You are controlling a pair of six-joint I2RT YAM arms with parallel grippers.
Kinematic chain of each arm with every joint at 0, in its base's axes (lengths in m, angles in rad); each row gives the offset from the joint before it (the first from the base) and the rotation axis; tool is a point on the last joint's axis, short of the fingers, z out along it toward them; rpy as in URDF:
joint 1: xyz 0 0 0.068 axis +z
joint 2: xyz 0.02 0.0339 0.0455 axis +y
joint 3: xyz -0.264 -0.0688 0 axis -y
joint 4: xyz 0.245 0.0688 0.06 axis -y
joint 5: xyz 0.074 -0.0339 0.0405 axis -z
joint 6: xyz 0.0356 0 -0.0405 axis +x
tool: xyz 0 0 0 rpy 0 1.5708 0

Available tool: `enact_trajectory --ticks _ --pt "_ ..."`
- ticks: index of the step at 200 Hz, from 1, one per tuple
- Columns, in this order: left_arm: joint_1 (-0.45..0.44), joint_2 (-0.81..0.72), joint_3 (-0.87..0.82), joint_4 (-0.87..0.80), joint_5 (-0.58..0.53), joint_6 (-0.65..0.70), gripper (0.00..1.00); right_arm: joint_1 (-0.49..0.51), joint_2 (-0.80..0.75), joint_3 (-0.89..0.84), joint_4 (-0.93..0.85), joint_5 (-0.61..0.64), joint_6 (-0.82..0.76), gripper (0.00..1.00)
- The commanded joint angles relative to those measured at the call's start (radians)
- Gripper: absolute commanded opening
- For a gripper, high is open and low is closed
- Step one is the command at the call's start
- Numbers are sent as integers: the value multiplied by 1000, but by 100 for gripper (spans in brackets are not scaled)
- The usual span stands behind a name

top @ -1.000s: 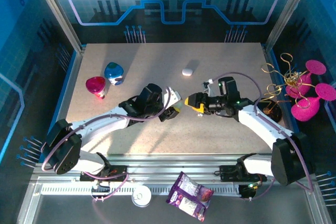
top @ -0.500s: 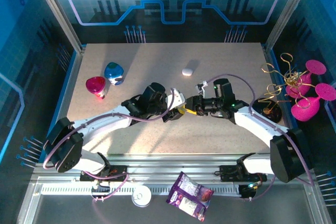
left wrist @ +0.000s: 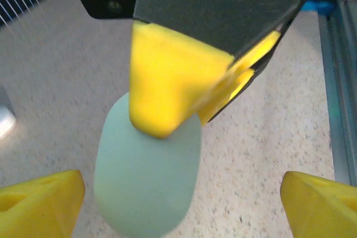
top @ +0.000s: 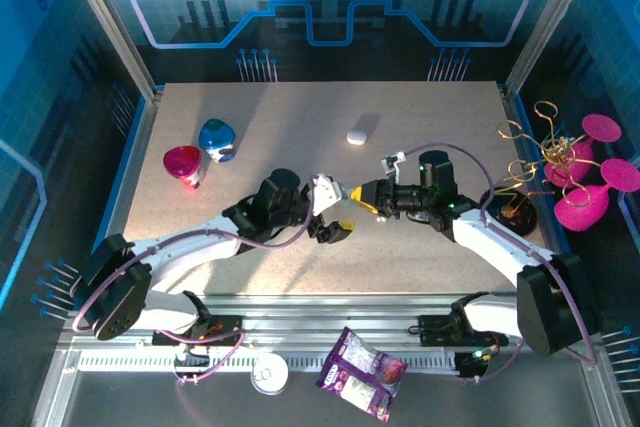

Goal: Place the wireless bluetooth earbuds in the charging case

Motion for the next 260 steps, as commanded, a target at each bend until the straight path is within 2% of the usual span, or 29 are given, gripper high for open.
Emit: enact_trajectory --ticks 1,41,65,118,140,188,231,260 --pt "30 -9 -103 472 70 -133 92 -24 -30 -39 294 -98 205 16" --pt "61 100 -152 888 117 -261 90 -36 -18 -91 672 -118 532 15" --pt "72 156 -152 1034 137 -294 86 -37 -34 -105 765 -88 633 14" --pt "71 166 -123 1038 178 -278 76 -41 -23 -128 967 -29 807 14" --pt "71 163 -117 1039 176 -273 67 -37 -22 -124 961 -23 807 14" --pt "71 161 -102 1038 186 -289 59 -34 -7 -116 962 -32 801 14" --pt "73 159 -93 1037 192 -312 59 -18 -7 -102 918 -37 764 13" --pt "73 155 -91 1038 191 -317 56 -6 3 -93 920 -37 760 13"
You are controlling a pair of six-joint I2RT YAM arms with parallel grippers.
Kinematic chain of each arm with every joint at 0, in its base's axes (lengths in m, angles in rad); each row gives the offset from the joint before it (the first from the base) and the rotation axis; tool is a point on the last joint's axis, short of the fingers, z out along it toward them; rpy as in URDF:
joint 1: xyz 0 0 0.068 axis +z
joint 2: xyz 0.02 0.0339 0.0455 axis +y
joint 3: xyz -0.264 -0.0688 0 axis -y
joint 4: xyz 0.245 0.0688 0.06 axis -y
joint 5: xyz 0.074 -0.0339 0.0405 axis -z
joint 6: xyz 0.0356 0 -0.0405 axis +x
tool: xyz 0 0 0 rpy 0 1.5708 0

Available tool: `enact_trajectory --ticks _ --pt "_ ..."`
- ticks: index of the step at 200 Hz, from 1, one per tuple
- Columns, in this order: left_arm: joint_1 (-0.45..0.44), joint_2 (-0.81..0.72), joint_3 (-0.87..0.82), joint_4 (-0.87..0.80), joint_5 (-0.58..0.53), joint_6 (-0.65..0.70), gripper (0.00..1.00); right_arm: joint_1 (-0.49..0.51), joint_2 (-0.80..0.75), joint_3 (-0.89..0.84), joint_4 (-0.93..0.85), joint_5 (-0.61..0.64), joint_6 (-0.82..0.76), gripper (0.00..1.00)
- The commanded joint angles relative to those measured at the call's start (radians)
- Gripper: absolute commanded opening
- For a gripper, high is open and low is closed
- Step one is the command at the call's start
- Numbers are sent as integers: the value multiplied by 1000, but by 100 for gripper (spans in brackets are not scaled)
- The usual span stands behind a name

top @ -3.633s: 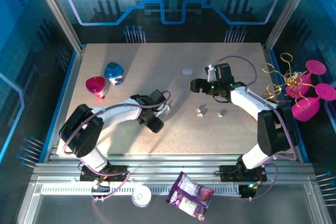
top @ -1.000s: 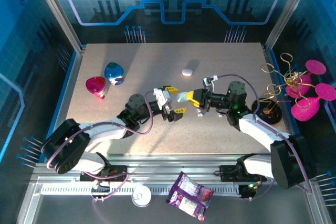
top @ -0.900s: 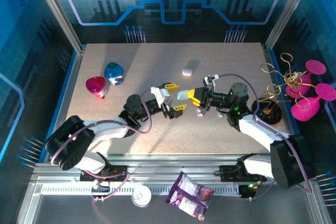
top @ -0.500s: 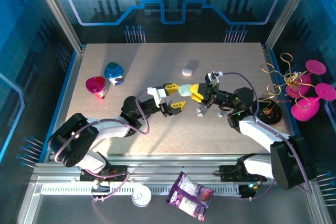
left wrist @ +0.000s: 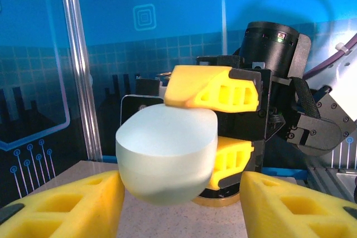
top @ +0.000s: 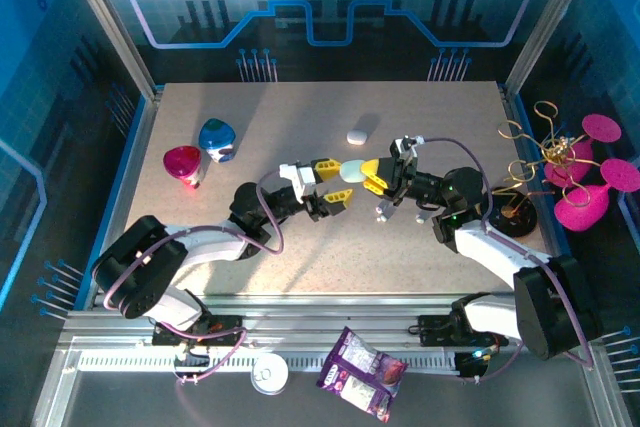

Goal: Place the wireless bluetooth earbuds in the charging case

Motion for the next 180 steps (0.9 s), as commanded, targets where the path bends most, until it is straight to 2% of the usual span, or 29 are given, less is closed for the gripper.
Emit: enact_trajectory --ticks 1,14,57,69,86,145,180 --pt "6 -11 33 43 30 -21 56 18 11 21 11 0 -27 13" --pt "5 -10 38 43 35 -21 51 27 17 26 1 3 -33 13" --pt "6 -7 38 43 47 -19 46 41 32 39 20 8 -26 13" --pt "5 -10 34 42 48 -15 47 43 36 39 31 12 -19 13" --pt "6 -10 29 42 49 -11 55 47 40 40 41 16 -15 13" --pt "6 -4 26 42 66 6 52 53 66 37 111 31 28 12" --pt "7 0 21 42 65 8 59 55 67 33 133 38 41 12"
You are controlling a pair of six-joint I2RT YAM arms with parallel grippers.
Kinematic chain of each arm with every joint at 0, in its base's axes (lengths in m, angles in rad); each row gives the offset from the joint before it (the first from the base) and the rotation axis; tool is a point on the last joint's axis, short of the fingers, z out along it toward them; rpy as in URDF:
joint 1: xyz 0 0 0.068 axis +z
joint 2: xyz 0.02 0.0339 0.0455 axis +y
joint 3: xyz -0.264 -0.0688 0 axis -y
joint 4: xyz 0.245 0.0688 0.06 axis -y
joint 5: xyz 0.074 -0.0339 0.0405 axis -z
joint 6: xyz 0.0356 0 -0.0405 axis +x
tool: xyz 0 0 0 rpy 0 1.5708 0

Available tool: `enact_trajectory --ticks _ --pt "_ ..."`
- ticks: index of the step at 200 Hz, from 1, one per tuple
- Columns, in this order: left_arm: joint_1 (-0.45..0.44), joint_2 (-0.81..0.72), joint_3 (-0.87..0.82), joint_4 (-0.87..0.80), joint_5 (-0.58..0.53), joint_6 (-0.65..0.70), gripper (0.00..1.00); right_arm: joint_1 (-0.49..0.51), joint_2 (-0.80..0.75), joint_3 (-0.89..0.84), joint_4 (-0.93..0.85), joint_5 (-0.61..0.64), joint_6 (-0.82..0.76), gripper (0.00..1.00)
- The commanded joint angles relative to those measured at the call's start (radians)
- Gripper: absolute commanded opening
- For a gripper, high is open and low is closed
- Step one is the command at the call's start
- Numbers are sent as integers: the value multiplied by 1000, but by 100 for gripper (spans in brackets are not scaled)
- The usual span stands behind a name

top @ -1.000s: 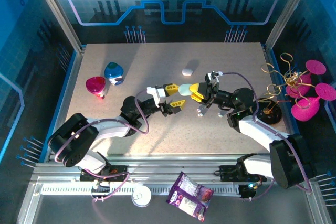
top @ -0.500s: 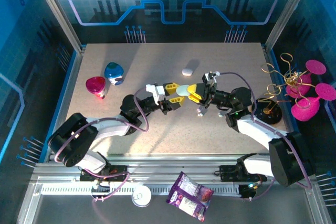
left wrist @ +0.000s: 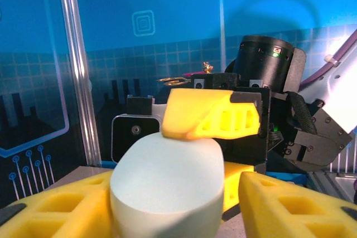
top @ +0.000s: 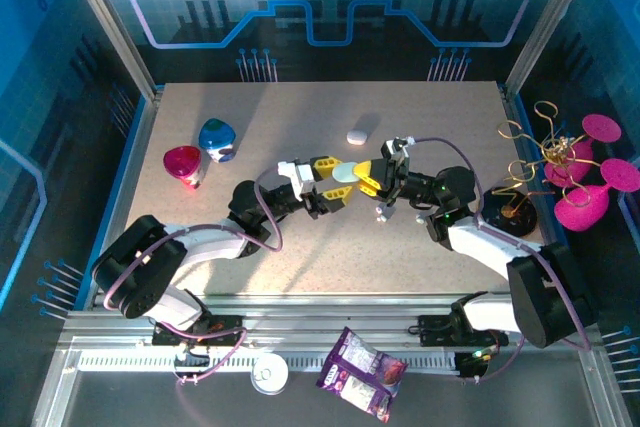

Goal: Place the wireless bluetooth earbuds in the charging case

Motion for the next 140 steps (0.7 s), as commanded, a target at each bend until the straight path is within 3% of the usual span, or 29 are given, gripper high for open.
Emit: enact_trajectory --ticks 1,48,115,140 --pt "-3 -1 9 34 44 19 59 11 2 19 70 34 14 12" --pt "-3 0 6 34 41 20 57 11 3 13 91 38 22 12" --pt "-3 4 8 33 48 19 42 10 5 1 97 44 26 12" --pt "-3 -1 10 33 56 13 32 11 -5 -2 57 39 1 15"
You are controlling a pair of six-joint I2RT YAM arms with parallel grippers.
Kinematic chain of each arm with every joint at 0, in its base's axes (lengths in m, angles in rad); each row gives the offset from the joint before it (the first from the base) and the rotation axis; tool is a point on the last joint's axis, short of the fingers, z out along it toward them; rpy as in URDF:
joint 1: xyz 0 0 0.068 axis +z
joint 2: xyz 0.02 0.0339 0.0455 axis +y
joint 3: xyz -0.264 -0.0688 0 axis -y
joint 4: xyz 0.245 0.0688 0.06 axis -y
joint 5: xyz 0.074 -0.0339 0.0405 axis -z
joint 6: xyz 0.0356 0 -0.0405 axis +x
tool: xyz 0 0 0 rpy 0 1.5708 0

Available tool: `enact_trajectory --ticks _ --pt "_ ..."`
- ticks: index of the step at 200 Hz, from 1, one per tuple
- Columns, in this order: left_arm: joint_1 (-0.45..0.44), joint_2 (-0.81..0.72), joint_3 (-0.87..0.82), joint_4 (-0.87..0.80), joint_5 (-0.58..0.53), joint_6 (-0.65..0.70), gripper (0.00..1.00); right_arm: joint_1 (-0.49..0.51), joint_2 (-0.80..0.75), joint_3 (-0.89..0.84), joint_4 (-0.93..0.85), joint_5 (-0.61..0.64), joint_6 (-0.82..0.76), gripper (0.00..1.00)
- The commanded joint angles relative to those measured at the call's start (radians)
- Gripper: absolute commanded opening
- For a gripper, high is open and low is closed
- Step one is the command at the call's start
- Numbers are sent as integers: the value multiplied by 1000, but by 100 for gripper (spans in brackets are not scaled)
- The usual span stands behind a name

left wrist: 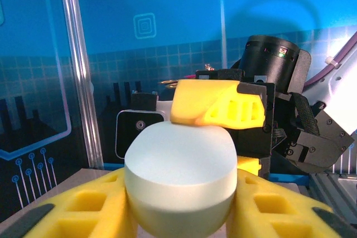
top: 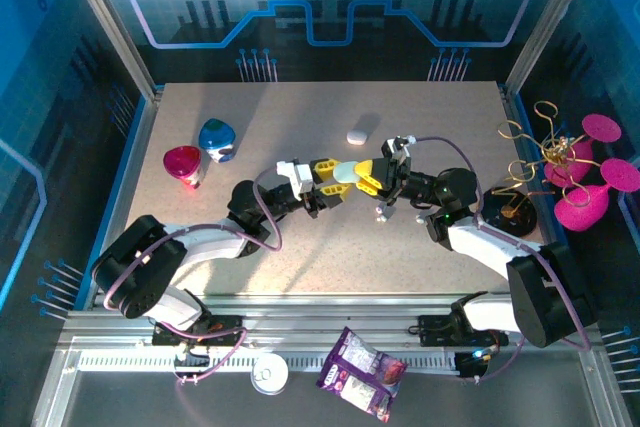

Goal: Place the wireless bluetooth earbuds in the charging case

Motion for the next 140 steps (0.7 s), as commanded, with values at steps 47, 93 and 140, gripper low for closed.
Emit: enact_trajectory --ticks 47,93,140 --pt "20 -6 0 17 57 -41 25 -59 -95 27 -250 -24 -216 59" --pt "69 -78 5 -180 65 -102 24 -102 -283 172 -1010 -41 -941 78" --pt "133 -118 14 -272 233 -185 23 -41 -412 344 -1624 170 -1750 82"
